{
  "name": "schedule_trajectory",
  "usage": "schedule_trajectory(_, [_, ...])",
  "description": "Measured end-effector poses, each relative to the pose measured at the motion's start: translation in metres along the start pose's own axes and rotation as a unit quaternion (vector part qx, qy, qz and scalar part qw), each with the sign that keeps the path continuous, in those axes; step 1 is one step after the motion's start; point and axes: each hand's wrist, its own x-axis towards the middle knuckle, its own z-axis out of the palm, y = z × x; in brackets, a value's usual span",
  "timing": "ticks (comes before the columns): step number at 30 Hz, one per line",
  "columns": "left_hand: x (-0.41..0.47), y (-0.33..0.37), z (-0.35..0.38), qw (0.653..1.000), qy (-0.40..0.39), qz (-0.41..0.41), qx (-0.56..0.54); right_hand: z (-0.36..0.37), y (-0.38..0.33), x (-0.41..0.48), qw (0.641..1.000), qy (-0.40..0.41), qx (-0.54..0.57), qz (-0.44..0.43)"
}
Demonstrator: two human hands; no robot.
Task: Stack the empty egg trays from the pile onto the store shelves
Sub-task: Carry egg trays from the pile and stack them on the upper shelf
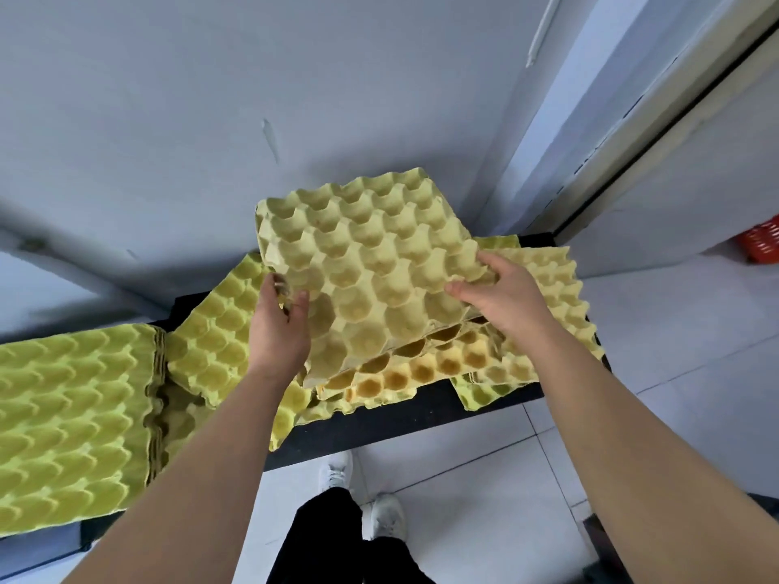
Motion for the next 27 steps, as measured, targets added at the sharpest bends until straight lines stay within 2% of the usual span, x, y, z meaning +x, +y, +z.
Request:
schedule_trajectory(3, [-0.012, 0.008, -0.025, 0.999, 0.032, 0.001, -0.012, -0.003, -0.02, -0.018, 0.999, 0.002, -0.01, -0.036])
schedule_trajectory(11, [-0.058, 0.019, -0.117, 0.988, 0.105, -0.028, -0.113, -0.001, -0.091, -0.07, 0.985, -0.002, 0.048, -0.165])
schedule_trajectory(17, [-0.091, 0.028, -0.194, 0.968, 0.108, 0.006, -0.227, 0.013, -0.155, -0.108, 0.972, -0.023, 0.073, -0.224])
schedule_trajectory(22, [-0.124, 0.024, -0.268, 0.952, 0.134, 0.018, -0.274, 0.04, -0.211, -0.152, 0.955, -0.036, 0.09, -0.281])
schedule_trajectory(27, [-0.166, 0.005, -0.345, 0.939, 0.138, 0.071, -0.306, 0.075, -0.261, -0.216, 0.936, -0.029, 0.107, -0.334])
